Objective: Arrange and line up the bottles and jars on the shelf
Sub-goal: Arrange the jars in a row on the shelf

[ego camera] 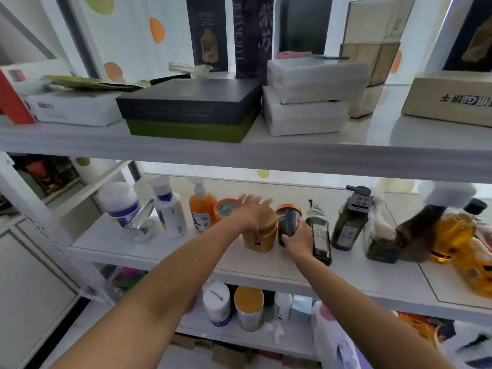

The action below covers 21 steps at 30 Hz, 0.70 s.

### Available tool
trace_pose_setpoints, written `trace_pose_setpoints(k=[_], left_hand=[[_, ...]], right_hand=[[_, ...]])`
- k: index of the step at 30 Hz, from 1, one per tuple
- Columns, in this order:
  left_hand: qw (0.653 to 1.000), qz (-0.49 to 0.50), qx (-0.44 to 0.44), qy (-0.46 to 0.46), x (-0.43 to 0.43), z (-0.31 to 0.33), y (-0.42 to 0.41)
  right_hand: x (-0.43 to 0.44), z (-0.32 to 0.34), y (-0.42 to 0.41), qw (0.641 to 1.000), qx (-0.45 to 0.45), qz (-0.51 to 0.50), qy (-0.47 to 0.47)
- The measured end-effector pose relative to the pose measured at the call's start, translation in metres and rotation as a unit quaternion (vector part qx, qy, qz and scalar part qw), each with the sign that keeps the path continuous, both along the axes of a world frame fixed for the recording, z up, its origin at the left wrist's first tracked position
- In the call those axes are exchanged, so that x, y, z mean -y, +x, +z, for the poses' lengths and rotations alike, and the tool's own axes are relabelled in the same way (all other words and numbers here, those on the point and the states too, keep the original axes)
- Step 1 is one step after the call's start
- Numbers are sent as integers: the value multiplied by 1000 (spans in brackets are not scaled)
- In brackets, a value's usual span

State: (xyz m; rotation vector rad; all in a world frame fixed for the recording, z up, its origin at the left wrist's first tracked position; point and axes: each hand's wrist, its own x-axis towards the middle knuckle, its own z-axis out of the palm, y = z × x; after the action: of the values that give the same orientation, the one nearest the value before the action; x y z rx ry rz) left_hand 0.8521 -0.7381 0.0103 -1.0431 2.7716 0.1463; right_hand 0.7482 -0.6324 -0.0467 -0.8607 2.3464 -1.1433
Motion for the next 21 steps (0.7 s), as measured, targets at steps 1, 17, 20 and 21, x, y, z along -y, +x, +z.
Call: trace_pose_setpoints(k=[1,17,20,21], left_hand=[[1000,-16,4,13,4,1,-1],[990,-69,-70,105,6,-4,22],[990,-58,-69,111,5,0,35],[990,-57,-66,108,4,1,38]], right_hand=[[4,-1,0,1000,4,-8,9],[23,-11,1,996,73,-56,18],[26,-9,5,996,82,-46,11],[28,-9,8,995,88,-39,6]])
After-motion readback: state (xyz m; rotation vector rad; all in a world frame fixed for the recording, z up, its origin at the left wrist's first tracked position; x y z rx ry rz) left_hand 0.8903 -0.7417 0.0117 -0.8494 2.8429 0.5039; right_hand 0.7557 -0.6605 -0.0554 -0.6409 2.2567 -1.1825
